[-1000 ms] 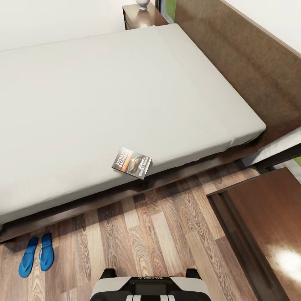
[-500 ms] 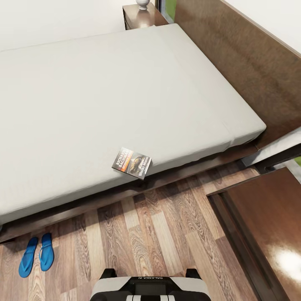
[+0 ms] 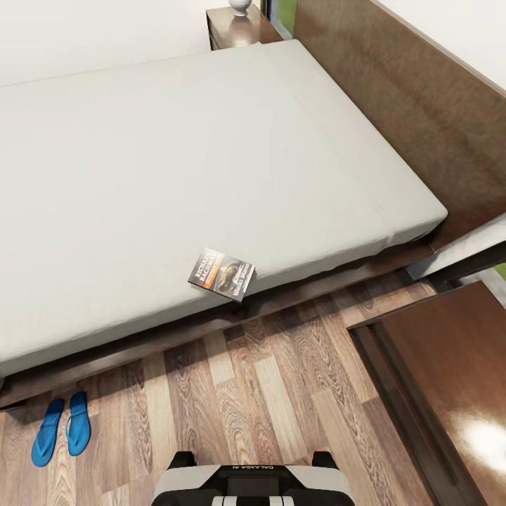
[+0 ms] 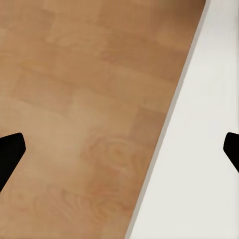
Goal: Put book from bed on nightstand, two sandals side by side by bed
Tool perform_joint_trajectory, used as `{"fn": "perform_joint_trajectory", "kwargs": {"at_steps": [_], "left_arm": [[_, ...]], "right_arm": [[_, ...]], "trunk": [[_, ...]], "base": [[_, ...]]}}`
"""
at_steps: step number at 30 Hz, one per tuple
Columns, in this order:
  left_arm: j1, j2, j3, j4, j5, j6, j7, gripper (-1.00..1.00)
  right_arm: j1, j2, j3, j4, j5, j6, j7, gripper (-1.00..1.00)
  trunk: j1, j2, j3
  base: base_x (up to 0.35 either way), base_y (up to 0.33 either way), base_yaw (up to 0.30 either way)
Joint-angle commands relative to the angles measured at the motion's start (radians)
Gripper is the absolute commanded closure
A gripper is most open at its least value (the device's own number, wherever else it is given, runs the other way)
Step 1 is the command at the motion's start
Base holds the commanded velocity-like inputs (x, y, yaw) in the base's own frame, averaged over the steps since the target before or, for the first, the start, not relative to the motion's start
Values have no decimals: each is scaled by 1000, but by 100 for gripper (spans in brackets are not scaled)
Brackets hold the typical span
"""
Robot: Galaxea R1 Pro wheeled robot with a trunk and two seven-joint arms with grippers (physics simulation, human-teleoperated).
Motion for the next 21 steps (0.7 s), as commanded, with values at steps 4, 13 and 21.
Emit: {"fn": "perform_joint_trajectory", "kwargs": {"at_steps": [4, 13, 21], "left_arm": [[-6, 46, -9, 8, -15, -8, -123, -100], [-6, 60, -9, 11, -21, -9, -117, -100], [-6, -40, -9, 13, -22, 41, 38, -100]], "right_arm": [[-4, 0, 7, -2, 0, 4, -2, -100], [-6, 0, 7, -2, 0, 3, -21, -100], [-6, 0, 7, -2, 0, 2, -24, -100]], "trunk": [[0, 0, 0], [0, 0, 0], [0, 0, 0]], "base": [[0, 0, 0], [0, 0, 0], [0, 0, 0]]}}
